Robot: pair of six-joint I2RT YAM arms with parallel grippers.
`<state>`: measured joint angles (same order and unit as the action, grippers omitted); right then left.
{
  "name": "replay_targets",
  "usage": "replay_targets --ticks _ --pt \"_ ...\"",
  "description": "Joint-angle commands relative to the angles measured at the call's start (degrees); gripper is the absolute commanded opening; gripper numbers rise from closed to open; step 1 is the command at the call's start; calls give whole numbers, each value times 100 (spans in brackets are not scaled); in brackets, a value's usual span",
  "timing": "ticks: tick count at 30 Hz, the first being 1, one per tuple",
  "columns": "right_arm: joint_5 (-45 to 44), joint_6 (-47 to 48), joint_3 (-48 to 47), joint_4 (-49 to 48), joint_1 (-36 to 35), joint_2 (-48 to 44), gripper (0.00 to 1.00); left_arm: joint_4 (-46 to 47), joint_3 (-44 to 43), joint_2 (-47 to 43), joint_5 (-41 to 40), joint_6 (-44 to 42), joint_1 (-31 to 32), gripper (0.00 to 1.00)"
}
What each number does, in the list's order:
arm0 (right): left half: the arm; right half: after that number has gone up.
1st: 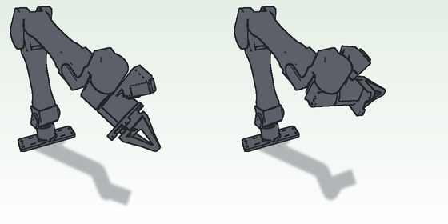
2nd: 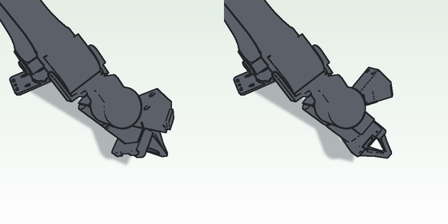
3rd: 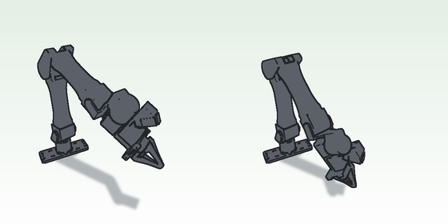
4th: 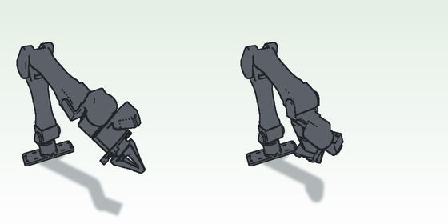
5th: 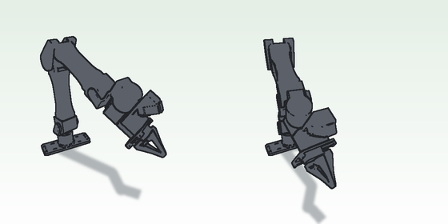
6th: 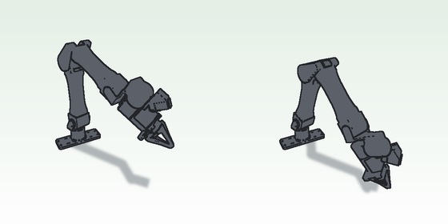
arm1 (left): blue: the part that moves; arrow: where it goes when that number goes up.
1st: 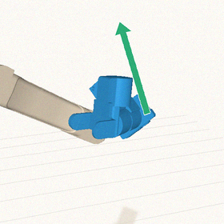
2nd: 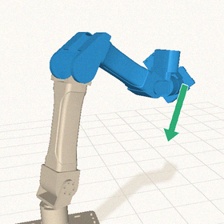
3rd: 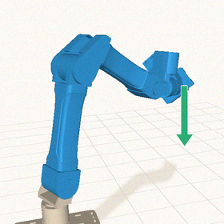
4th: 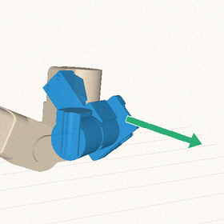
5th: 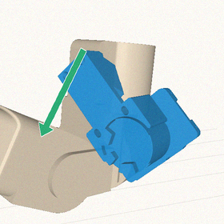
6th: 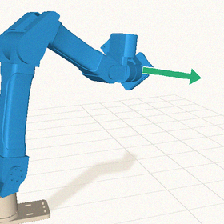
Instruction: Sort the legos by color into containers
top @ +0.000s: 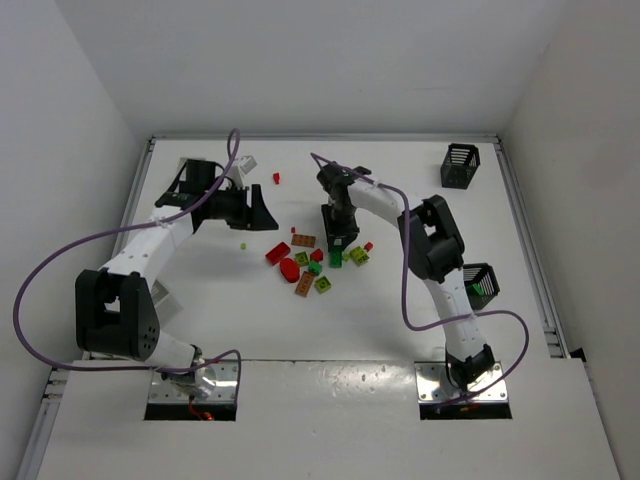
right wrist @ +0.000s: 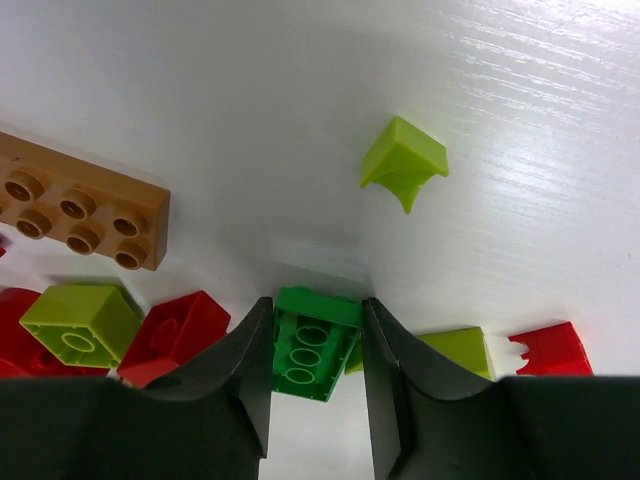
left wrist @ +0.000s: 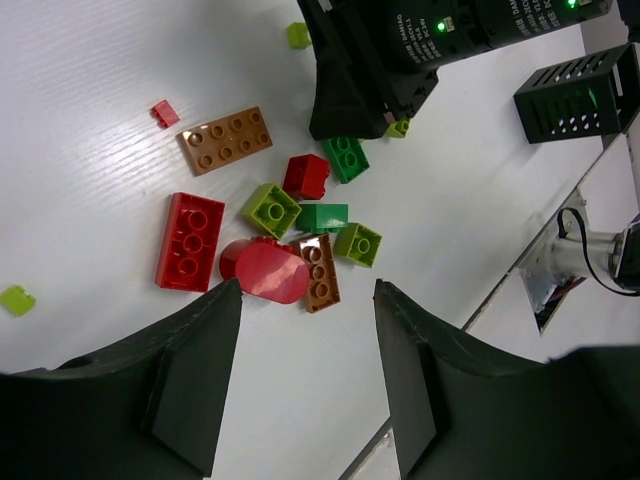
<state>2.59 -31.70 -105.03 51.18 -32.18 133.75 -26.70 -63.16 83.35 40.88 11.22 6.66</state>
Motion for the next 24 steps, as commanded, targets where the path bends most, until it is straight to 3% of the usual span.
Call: replay_targets --ticks 1,5,9,12,17,22,24 --pt "84 -12 97 -47 10 -173 15 156 58 -153 16 11 -77 61" --pt "-30 103 97 -47 63 -639 0 454 224 -153 165 178 -77 61" --pt "-153 375 -17 -99 63 -1166 0 937 505 -354 472 231 37 61" --pt "-206 717 -70 -152 63 -1614 0 1017 568 -468 543 -330 467 61" --pt "-977 1245 841 -1204 168 -2878 0 684 427 -328 -814 -394 1546 61" --pt "-1891 1491 1457 -1259 282 -3573 0 754 594 -338 -2572 -182 2594 60" --pt "-2130 1544 1862 -1381 361 -3978 0 666 594 -101 -2918 -68 2849 60"
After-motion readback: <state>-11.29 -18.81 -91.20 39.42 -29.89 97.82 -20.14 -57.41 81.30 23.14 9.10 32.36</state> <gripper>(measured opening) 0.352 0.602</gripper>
